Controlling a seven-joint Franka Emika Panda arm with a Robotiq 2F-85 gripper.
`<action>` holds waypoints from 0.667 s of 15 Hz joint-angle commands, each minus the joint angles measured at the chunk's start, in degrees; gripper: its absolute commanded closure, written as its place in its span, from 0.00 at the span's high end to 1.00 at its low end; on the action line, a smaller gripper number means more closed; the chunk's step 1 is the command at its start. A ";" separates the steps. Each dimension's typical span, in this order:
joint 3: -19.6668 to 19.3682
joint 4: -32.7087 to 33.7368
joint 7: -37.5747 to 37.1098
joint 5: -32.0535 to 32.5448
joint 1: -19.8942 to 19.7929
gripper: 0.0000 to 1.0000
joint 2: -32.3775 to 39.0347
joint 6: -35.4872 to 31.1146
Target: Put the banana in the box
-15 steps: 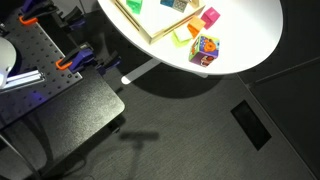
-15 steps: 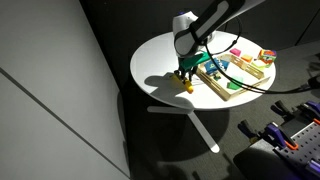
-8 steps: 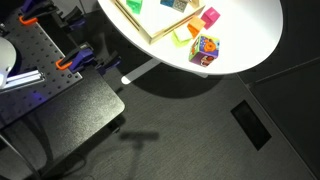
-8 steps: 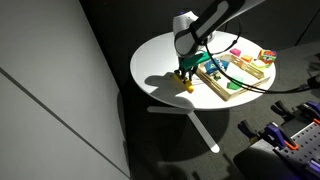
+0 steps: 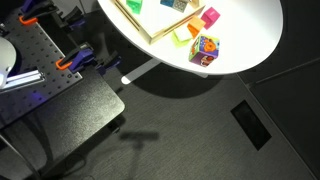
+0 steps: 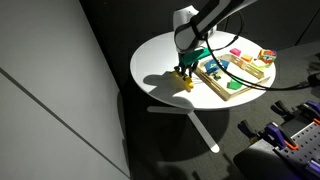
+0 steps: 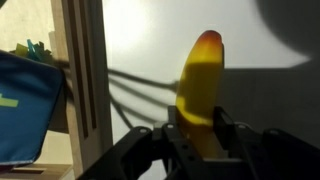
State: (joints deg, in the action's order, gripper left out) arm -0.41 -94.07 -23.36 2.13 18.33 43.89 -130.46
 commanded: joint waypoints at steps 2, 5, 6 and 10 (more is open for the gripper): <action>0.20 -1.34 0.44 0.63 -0.66 0.14 -4.12 4.29; -0.06 -2.45 0.55 1.21 -0.94 0.14 -6.40 6.74; -0.20 -3.16 0.58 1.40 -1.07 0.14 -7.44 7.49; -0.95 -6.52 0.19 2.30 -1.92 0.14 -11.44 8.84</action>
State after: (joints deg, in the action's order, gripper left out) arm -1.23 -96.32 -23.18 2.81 17.48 37.16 -122.84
